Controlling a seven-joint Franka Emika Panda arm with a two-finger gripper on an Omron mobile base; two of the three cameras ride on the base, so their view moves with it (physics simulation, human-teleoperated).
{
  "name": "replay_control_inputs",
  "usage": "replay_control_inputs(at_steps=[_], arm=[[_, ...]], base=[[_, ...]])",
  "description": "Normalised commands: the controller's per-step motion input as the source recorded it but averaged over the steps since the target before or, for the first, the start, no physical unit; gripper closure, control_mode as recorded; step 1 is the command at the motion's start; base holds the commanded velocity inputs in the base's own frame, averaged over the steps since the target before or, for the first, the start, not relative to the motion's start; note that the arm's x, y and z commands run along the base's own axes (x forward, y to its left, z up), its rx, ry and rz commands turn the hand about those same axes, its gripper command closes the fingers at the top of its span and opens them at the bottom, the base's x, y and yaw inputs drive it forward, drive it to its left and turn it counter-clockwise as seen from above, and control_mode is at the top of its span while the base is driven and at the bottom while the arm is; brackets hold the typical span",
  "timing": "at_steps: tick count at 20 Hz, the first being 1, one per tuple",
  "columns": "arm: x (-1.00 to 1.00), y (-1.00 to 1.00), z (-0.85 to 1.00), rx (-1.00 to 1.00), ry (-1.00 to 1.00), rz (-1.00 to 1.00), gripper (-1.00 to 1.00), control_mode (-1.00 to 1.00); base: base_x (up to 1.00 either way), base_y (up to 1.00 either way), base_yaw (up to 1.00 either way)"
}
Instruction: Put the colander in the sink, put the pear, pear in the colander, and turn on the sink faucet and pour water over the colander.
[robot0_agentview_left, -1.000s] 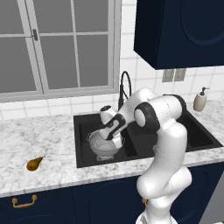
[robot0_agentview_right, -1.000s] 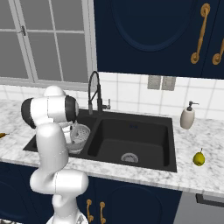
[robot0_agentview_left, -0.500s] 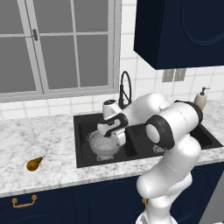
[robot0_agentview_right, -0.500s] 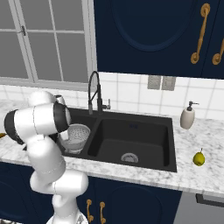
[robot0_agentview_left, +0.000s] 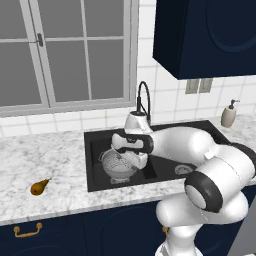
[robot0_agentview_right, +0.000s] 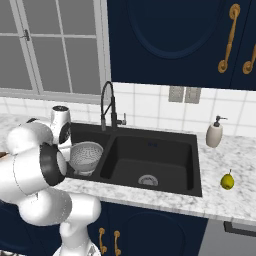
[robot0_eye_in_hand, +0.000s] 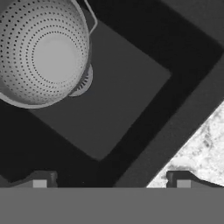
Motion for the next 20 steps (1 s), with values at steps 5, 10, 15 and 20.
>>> replay_control_inputs(at_steps=[5, 10, 15, 20], arm=[[-0.28, 0.61, 0.55, 0.09, 0.00, 0.10, -1.00, -1.00], [-0.18, 0.63, 0.47, 0.05, 0.00, 0.13, -1.00, -1.00], [-0.23, 0.90, 0.17, 0.00, 0.01, 0.07, -1.00, -1.00], [-0.18, 0.99, 0.01, -0.08, 0.00, 0.00, -1.00, -1.00]], base=[[0.00, 0.00, 0.00], [0.00, 0.00, 0.00], [0.00, 0.00, 0.00], [0.00, 0.00, 0.00]])
